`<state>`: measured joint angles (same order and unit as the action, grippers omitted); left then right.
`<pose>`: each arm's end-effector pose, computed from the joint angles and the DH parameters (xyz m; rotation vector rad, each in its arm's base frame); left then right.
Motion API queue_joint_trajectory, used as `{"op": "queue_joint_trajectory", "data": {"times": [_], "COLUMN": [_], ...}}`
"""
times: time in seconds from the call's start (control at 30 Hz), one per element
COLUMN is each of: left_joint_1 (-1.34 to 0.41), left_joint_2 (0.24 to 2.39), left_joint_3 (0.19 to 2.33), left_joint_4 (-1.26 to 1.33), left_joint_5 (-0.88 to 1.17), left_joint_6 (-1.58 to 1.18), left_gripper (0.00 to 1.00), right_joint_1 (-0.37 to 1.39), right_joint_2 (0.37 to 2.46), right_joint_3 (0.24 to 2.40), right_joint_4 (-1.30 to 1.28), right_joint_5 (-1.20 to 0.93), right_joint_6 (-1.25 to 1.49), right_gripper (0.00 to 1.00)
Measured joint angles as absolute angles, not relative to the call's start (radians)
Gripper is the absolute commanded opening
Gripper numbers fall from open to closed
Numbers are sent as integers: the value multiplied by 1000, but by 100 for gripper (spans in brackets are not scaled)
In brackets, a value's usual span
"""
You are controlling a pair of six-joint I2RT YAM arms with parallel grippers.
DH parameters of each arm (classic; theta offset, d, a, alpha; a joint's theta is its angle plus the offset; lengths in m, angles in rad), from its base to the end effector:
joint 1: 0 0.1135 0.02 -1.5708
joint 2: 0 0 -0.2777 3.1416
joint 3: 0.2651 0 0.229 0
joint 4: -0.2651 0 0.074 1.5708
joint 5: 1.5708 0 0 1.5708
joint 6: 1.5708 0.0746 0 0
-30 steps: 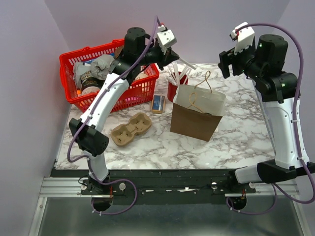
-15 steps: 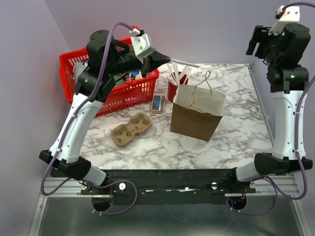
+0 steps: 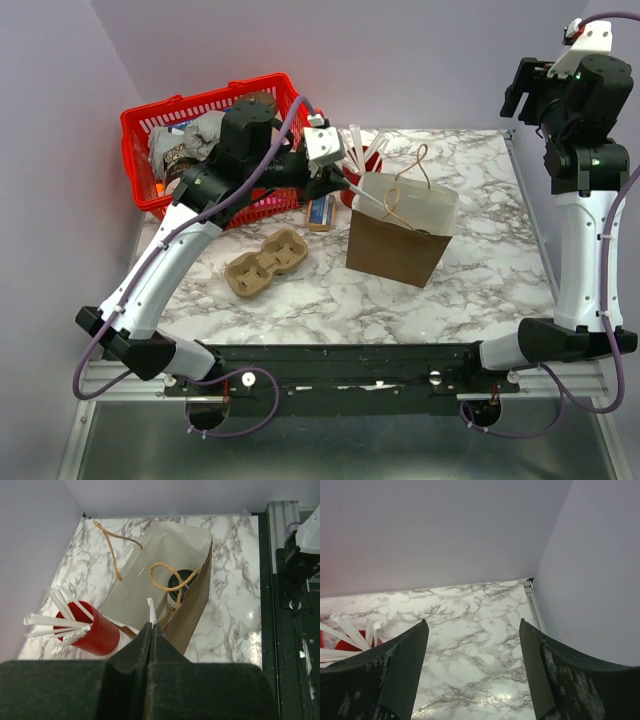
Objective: Pack the takeout coffee
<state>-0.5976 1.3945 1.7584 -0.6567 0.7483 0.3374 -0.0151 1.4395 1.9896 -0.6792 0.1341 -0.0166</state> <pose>0.2026 -0.1993 0.4845 1.2780 1.3681 -0.8730 0.2872 -0.0143 0.5364 0.0989 1.6977 -0.1376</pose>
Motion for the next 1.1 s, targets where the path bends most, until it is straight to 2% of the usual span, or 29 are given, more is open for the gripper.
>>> {"op": "queue_joint_trajectory", "data": {"times": [0.07,0.13,0.17,0.2,0.43,0.5,0.6,0.73,0.83,1.1], "left_joint_1": [-614,-633,-640,-643,-632,-616,-582,-516,-466,-200], "left_joint_2": [1412,1452,1478,1497,1585,1568,1514,1420,1407,1523], "left_joint_3": [1772,1805,1826,1843,1943,1934,1875,1745,1724,1924], "left_joint_4": [-672,-663,-653,-644,-586,-561,-507,-432,-406,-458], "left_joint_5": [712,684,672,665,516,453,352,212,130,81], "left_joint_6": [334,316,294,279,236,240,244,245,231,80], "left_gripper": [67,75,93,98,99,99,99,99,99,99], "right_joint_1": [-15,-15,-15,-15,-15,-15,-15,-15,-15,-15], "right_joint_2": [1432,1430,1430,1430,1415,1394,1360,1332,1336,1354], "right_joint_3": [1980,1979,1979,1979,1952,1915,1848,1787,1790,1879], "right_joint_4": [-679,-678,-677,-677,-668,-669,-669,-682,-713,-830], "right_joint_5": [125,114,110,103,40,10,-43,-71,-40,70], "right_joint_6": [-9,2,6,9,-28,-51,-78,-79,-70,-52], "right_gripper": [81,81,81,81,82,92,100,100,100,100]}}
